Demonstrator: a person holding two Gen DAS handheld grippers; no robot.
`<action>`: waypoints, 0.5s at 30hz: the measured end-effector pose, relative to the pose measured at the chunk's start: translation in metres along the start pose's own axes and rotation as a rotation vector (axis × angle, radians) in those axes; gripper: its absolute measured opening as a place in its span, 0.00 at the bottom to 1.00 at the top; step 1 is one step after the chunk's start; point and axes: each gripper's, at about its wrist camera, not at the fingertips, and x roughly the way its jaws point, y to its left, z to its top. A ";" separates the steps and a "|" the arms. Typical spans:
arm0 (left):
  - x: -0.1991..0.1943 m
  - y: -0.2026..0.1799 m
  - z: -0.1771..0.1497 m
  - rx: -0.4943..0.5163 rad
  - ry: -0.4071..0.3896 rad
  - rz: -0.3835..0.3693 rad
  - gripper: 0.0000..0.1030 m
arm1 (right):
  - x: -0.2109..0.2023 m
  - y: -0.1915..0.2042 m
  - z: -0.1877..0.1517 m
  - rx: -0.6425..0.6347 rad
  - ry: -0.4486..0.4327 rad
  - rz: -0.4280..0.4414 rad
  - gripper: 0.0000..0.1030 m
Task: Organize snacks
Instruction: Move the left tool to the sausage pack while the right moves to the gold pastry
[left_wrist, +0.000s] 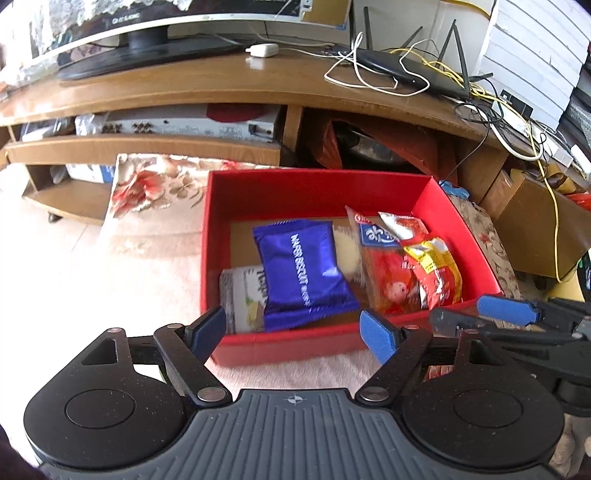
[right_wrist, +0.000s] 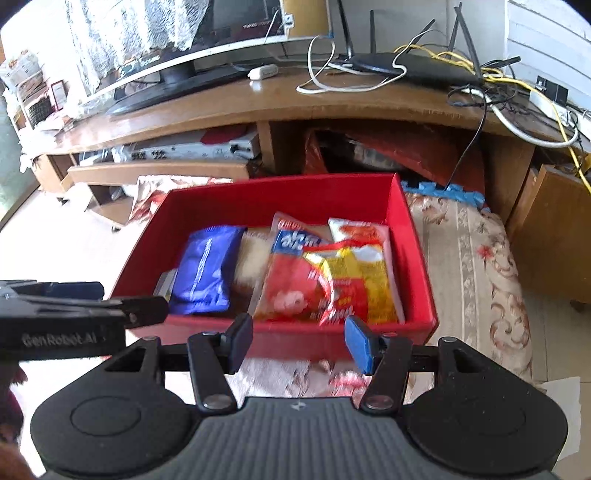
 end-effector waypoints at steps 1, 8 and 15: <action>-0.002 0.002 -0.002 -0.005 0.002 -0.002 0.82 | 0.000 0.001 -0.003 -0.002 0.008 0.003 0.52; -0.013 0.020 -0.021 -0.029 0.028 -0.002 0.82 | -0.004 0.007 -0.020 -0.006 0.048 0.021 0.52; -0.017 0.038 -0.036 -0.054 0.056 0.020 0.82 | -0.010 0.017 -0.036 -0.035 0.075 0.038 0.52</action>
